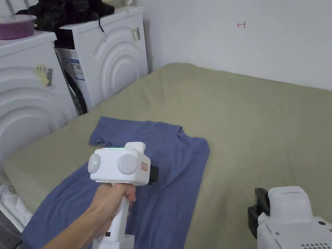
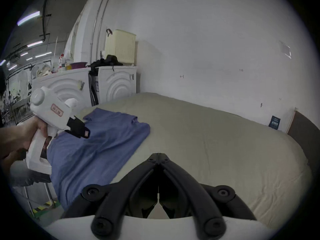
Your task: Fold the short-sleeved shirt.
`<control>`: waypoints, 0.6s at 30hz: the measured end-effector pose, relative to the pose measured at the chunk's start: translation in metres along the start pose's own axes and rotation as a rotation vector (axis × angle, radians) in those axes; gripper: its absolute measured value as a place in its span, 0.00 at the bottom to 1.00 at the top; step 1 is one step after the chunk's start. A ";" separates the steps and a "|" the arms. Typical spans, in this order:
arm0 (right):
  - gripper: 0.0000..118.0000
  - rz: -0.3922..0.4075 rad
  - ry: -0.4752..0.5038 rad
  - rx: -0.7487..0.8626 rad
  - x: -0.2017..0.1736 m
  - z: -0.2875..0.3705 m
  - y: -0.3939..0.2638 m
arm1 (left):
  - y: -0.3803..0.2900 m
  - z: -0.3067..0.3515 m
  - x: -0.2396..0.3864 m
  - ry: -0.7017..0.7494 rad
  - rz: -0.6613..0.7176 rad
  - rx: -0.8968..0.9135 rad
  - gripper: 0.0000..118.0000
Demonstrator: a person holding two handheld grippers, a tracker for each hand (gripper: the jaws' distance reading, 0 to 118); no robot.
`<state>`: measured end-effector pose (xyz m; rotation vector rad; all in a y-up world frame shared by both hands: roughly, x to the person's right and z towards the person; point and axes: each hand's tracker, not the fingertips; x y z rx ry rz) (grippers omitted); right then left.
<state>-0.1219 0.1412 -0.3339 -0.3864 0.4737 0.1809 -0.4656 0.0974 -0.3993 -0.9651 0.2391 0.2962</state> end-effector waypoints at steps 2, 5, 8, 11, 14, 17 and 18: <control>0.00 -0.003 0.000 -0.019 0.003 -0.005 -0.006 | -0.007 -0.019 0.007 -0.014 -0.019 -0.067 0.99; 0.00 -0.028 0.012 -0.041 0.006 -0.008 -0.011 | -0.009 -0.039 0.016 0.185 -0.047 -0.041 0.99; 0.00 -0.033 0.027 -0.050 0.006 -0.004 -0.011 | -0.014 -0.055 0.008 0.159 -0.023 -0.088 0.91; 0.00 -0.022 0.031 -0.048 0.009 0.004 -0.011 | -0.013 -0.046 0.012 0.183 -0.044 -0.067 0.08; 0.00 -0.017 0.027 -0.040 0.014 0.016 -0.008 | -0.009 -0.026 0.024 0.227 -0.126 -0.013 0.00; 0.00 -0.032 0.005 -0.024 0.027 0.035 -0.004 | -0.011 -0.008 0.023 0.220 -0.130 -0.026 0.00; 0.00 -0.046 -0.003 -0.020 0.032 0.042 -0.003 | -0.012 0.003 0.025 0.223 -0.130 -0.007 0.00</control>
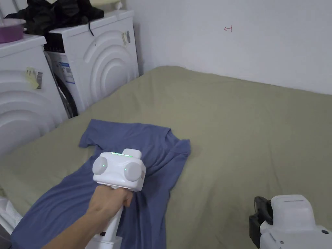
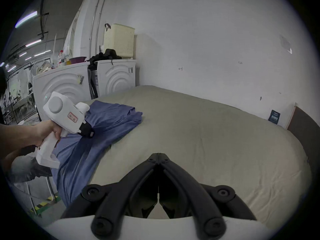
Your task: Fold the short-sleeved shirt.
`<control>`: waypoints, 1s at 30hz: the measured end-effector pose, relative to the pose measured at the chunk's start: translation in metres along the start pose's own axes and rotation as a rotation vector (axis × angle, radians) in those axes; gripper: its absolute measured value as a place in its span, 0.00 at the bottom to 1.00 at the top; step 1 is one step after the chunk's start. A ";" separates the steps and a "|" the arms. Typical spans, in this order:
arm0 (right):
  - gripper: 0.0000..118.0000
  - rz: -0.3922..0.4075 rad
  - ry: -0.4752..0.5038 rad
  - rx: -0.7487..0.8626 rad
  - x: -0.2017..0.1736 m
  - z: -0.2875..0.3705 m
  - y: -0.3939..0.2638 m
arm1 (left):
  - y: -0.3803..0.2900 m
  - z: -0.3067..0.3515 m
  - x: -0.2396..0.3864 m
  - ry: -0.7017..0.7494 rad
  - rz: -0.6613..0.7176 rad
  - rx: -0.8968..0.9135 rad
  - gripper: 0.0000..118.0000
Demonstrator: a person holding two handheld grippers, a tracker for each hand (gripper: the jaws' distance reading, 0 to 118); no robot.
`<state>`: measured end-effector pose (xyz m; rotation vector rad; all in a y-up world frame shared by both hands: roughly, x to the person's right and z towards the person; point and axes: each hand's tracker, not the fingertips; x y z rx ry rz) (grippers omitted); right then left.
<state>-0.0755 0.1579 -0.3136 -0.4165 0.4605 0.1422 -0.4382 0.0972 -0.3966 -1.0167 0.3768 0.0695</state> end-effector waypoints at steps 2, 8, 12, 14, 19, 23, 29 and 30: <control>0.00 -0.032 -0.026 0.007 0.014 0.020 0.004 | 0.005 0.030 0.002 -0.002 -0.021 0.043 0.00; 0.00 -0.072 -0.116 0.055 0.056 0.080 0.009 | 0.022 0.111 0.034 -0.104 -0.088 0.152 0.00; 0.00 -0.073 -0.193 0.091 0.086 0.126 0.009 | 0.039 0.159 0.096 -0.181 -0.171 0.234 0.00; 0.00 -0.085 -0.239 0.105 0.103 0.148 0.008 | 0.044 0.181 0.135 -0.242 -0.211 0.267 0.00; 0.00 -0.113 -0.350 0.124 0.148 0.194 0.001 | 0.038 0.236 0.255 -0.414 -0.338 0.324 0.00; 0.00 -0.143 -0.436 0.127 0.183 0.221 -0.011 | 0.021 0.263 0.349 -0.557 -0.437 0.332 0.00; 0.00 -0.185 -0.539 0.096 0.224 0.242 -0.031 | -0.022 0.273 0.454 -0.726 -0.543 0.272 0.00; 0.00 -0.194 -0.547 0.086 0.230 0.243 -0.035 | -0.030 0.266 0.467 -0.736 -0.555 0.245 0.00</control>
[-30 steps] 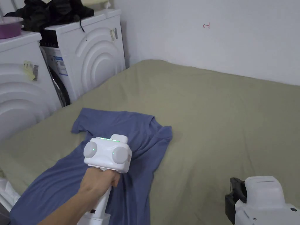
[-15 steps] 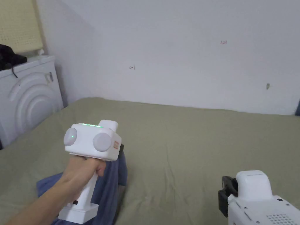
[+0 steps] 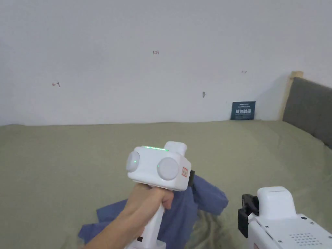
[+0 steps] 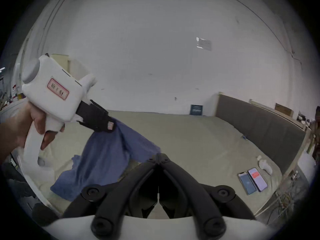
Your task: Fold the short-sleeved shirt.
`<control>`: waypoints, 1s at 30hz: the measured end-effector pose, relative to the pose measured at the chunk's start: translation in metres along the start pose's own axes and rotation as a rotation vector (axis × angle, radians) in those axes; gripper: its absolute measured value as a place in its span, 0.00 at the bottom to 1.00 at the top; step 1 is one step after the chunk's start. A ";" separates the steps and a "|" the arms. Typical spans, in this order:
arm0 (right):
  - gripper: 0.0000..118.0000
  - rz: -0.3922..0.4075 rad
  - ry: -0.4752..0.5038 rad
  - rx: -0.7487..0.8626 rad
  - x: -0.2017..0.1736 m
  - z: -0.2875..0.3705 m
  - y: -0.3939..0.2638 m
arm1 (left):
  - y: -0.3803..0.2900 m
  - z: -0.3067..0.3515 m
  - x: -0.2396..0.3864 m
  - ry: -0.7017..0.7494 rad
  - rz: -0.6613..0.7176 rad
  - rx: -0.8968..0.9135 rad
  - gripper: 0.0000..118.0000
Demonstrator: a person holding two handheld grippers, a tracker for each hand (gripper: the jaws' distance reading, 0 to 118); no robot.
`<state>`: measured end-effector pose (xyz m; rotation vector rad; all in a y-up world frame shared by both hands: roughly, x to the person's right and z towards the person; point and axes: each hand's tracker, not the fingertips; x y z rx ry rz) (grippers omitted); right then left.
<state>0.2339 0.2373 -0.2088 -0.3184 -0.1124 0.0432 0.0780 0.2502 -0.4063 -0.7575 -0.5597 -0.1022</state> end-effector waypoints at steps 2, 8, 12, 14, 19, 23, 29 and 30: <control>0.00 -0.019 -0.019 -0.019 0.011 -0.005 -0.007 | -0.014 -0.034 0.011 -0.012 0.017 -0.062 0.00; 0.00 -0.022 -0.043 -0.093 0.028 -0.029 -0.033 | -0.070 -0.120 0.017 -0.001 0.013 -0.246 0.00; 0.00 -0.035 -0.044 -0.124 0.033 -0.041 -0.043 | -0.085 -0.139 0.005 -0.013 0.044 -0.266 0.65; 0.00 -0.039 -0.045 -0.133 0.034 -0.045 -0.045 | -0.087 -0.137 -0.003 -0.032 0.057 -0.248 1.00; 0.00 -0.049 -0.041 -0.130 0.030 -0.041 -0.044 | -0.093 -0.077 -0.031 0.030 0.082 -0.123 0.68; 0.00 -0.051 -0.018 -0.116 0.021 -0.029 -0.041 | -0.105 0.026 -0.062 0.167 0.109 0.104 0.00; 0.00 -0.047 0.020 -0.054 -0.003 -0.002 -0.030 | -0.163 0.181 -0.097 0.458 0.177 0.384 0.00; 0.00 -0.036 0.029 -0.039 -0.007 0.002 -0.029 | -0.172 0.199 -0.099 0.495 0.187 0.417 0.00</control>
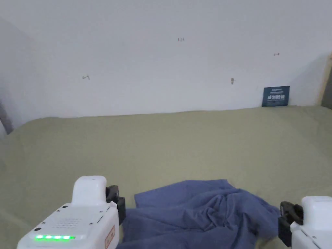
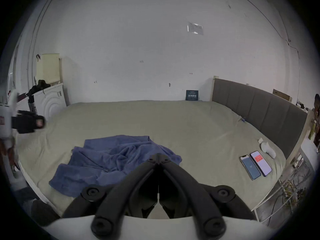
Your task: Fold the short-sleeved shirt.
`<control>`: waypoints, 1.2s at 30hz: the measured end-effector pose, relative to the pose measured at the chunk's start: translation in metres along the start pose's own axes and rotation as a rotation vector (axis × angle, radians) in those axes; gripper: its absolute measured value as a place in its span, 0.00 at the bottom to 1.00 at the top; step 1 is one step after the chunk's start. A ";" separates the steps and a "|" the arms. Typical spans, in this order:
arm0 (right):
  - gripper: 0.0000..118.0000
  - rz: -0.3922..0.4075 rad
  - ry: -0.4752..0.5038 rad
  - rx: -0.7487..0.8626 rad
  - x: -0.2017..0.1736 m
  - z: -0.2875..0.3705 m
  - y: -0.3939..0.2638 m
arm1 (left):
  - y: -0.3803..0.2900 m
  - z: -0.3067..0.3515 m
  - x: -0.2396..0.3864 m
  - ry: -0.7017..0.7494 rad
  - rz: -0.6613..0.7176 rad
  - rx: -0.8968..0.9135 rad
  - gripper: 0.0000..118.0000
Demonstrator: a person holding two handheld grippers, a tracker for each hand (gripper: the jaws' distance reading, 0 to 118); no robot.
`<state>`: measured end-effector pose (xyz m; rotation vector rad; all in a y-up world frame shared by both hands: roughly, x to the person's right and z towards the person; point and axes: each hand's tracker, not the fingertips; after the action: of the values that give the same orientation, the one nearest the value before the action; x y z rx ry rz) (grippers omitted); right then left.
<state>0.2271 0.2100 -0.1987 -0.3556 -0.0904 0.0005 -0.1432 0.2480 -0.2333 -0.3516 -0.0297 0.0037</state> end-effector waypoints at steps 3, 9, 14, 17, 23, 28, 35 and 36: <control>0.00 0.031 0.015 0.022 -0.014 0.010 0.002 | 0.000 0.040 -0.036 0.088 0.044 0.043 0.00; 0.00 0.044 0.043 0.022 -0.028 0.014 -0.001 | -0.005 0.063 -0.062 0.121 0.085 0.024 0.00; 0.00 0.051 0.047 0.018 -0.030 0.003 -0.001 | -0.005 0.031 -0.056 0.101 0.077 -0.029 0.00; 0.00 0.047 0.044 0.004 -0.029 -0.007 0.000 | -0.011 -0.014 -0.051 0.061 0.069 -0.111 0.00; 0.00 0.058 0.037 -0.056 -0.027 -0.041 -0.011 | -0.033 -0.147 -0.049 -0.009 0.045 -0.379 0.00; 0.00 0.072 0.026 -0.112 -0.022 -0.070 -0.024 | -0.054 -0.247 -0.035 -0.060 0.007 -0.598 0.94; 0.00 0.059 0.005 -0.166 -0.010 -0.089 -0.035 | -0.084 -0.310 -0.015 0.023 -0.061 -0.699 0.98; 0.00 0.050 0.005 -0.175 -0.006 -0.092 -0.036 | -0.089 -0.313 -0.015 0.020 -0.054 -0.725 0.95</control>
<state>0.2282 0.1443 -0.2723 -0.5326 -0.0770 0.0411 -0.1492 0.0568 -0.4973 -1.0757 -0.0201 -0.0653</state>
